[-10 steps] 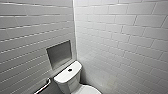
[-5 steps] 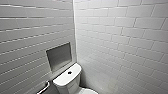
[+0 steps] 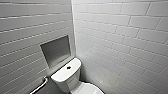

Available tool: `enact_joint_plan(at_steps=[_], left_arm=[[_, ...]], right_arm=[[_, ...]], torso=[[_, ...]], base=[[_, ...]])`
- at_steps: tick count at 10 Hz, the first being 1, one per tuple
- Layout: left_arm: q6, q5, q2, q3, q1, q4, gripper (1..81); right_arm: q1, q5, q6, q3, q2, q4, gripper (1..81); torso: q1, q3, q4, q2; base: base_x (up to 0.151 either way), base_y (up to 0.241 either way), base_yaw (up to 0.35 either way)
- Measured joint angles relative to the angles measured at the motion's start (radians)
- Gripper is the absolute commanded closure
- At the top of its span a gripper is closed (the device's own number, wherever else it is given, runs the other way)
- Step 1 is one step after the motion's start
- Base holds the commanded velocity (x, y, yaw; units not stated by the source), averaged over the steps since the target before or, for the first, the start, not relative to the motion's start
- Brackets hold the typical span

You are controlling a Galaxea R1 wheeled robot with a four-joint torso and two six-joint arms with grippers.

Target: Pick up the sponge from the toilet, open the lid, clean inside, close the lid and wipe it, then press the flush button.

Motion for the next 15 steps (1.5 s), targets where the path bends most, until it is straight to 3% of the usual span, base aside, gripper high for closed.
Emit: enact_joint_plan(at_steps=[3, 8, 10, 13, 15], left_arm=[[0.0, -0.014, -0.011, -0.002, 0.05, -0.001, 1.0], [0.0, -0.02, 0.001, 0.0, 0.079, -0.001, 1.0], [0.0, -0.02, 0.001, 0.0, 0.081, -0.001, 1.0], [0.0, -0.022, 0.002, 0.0, 0.077, -0.001, 1.0], [0.0, -0.021, 0.007, 0.0, 0.077, -0.002, 1.0]], right_arm=[[0.019, 0.001, 0.011, -0.002, 0.01, 0.0, 1.0], [0.102, -0.045, 0.016, -0.075, 0.122, 0.001, 1.0], [0.11, -0.083, 0.018, -0.135, 0.195, 0.0, 1.0], [0.173, -0.099, 0.049, -0.166, 0.217, 0.001, 1.0], [0.189, -0.113, 0.11, -0.169, 0.217, 0.001, 1.0]], torso=[[0.055, -0.037, 0.0, -0.089], [0.169, -0.045, 0.0, -0.272], [0.205, -0.088, 0.0, -0.33], [0.274, -0.191, 0.0, -0.439], [0.309, -0.228, 0.0, -0.492]], base=[[0.0, 0.0, 0.0], [0.0, 0.0, 0.0], [0.0, 0.0, 0.0], [0.0, 0.0, 0.0], [0.0, 0.0, 0.0]])
